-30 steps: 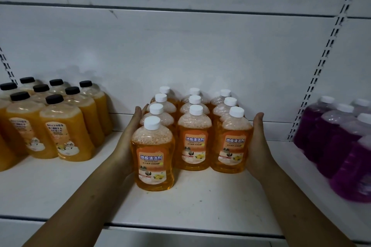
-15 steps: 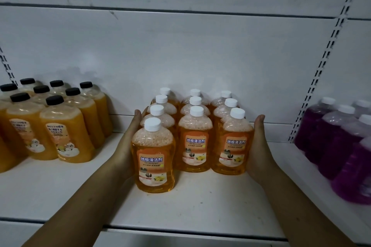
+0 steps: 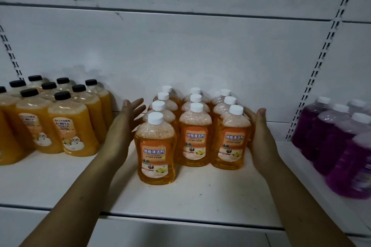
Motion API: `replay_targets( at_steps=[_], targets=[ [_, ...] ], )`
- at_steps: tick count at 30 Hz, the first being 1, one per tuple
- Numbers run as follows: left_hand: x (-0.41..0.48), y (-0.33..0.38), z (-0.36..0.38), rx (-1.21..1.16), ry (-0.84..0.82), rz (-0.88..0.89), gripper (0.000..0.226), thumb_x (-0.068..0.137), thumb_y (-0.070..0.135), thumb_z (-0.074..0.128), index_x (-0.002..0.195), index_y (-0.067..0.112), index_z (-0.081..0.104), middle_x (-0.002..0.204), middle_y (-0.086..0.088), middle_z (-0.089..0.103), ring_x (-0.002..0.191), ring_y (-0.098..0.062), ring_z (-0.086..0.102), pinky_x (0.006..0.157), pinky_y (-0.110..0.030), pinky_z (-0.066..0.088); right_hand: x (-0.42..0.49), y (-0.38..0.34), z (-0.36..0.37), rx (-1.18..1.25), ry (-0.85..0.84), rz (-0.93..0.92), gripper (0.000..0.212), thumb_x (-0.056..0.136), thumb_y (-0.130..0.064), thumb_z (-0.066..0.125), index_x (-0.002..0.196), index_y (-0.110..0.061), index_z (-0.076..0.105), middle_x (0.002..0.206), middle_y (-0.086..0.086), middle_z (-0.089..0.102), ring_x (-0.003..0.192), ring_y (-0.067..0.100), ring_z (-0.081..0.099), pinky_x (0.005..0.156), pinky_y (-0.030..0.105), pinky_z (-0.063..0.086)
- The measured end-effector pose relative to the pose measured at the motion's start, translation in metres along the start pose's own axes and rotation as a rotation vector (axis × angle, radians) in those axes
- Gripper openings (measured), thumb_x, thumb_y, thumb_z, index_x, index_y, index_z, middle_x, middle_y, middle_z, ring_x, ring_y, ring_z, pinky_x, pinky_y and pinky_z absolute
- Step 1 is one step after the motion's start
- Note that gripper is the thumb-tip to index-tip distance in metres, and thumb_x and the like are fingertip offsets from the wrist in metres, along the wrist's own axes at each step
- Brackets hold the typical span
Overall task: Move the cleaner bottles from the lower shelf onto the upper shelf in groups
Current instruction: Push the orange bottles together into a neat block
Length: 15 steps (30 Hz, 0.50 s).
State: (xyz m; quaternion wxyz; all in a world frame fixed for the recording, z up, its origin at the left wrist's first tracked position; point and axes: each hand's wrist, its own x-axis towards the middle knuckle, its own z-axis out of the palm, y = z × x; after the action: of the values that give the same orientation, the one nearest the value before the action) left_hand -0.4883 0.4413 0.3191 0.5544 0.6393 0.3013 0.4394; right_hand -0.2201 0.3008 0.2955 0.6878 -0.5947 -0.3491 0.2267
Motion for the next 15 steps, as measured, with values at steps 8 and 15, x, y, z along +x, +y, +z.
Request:
replay_targets(
  at_steps=[8,15],
  targets=[
    [-0.029,-0.033,-0.020,0.268,-0.288,0.064,0.134,0.043,0.072,0.094,0.148,0.074,0.010,0.138,0.048,0.045,0.126,0.011,0.057,0.090,-0.019,0.057,-0.020,0.018,-0.010,-0.322,-0.219,-0.096,0.120,0.062,-0.037,0.093,0.157,-0.042,0.020,0.141,-0.027,0.049,0.118,-0.004,0.057,0.079,0.012,0.056],
    [-0.020,-0.050,-0.015,0.312,-0.315,0.077,0.140,0.065,0.038,0.098,0.151,0.069,-0.007,0.150,0.036,0.042,0.129,0.011,0.053,0.091,-0.009,0.052,-0.019,0.031,-0.014,-0.362,-0.217,-0.037,0.098,0.073,-0.017,0.092,0.151,-0.034,0.036,0.136,-0.016,0.061,0.114,-0.003,0.064,0.081,0.013,0.057]
  ],
)
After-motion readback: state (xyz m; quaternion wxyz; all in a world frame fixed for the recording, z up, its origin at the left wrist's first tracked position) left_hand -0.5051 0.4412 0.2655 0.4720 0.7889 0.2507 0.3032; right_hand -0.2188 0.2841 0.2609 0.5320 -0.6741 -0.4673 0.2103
